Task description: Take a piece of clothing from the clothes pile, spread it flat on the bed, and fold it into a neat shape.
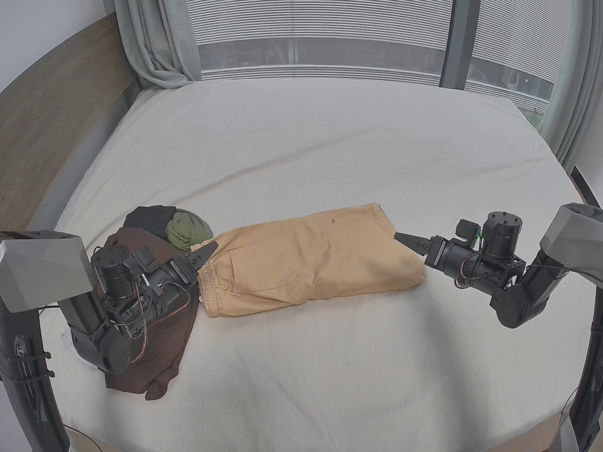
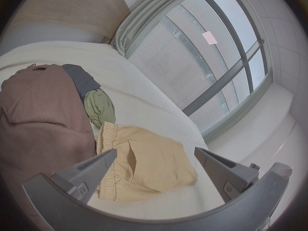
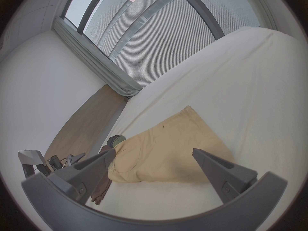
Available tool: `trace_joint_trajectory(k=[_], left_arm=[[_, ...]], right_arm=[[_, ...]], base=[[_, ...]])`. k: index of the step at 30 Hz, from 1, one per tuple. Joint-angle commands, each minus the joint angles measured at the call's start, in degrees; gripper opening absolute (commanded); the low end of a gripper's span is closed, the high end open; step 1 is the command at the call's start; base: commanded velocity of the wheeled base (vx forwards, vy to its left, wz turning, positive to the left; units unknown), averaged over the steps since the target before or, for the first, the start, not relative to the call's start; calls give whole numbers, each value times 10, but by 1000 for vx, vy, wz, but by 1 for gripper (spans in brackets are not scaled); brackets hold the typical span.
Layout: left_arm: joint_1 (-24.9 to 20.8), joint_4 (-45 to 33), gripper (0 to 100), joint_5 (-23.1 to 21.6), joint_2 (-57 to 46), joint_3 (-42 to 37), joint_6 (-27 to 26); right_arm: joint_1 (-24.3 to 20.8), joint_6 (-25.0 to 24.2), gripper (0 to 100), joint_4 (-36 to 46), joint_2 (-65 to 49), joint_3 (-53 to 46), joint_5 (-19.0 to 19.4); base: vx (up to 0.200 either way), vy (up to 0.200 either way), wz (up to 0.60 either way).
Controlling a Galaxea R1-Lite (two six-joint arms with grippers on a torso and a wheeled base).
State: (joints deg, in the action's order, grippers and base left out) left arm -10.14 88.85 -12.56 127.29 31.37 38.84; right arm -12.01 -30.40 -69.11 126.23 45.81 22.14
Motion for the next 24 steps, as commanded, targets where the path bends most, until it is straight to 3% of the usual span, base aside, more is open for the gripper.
trace_joint_trajectory(k=[1, 8, 24], left_arm=[[-4, 0, 100, 0, -9, -10, -16], [-3, 0, 100, 3, 2, -27, -109], [-1, 0, 100, 5, 7, -25, -119]], right_arm=[[-13, -11, 100, -15, -7, -32, 2], [-28, -13, 100, -57, 49, -46, 0], [-43, -14, 100, -61, 118, -27, -4]], base=[[0, 0, 0], [0, 0, 0], [0, 0, 0]])
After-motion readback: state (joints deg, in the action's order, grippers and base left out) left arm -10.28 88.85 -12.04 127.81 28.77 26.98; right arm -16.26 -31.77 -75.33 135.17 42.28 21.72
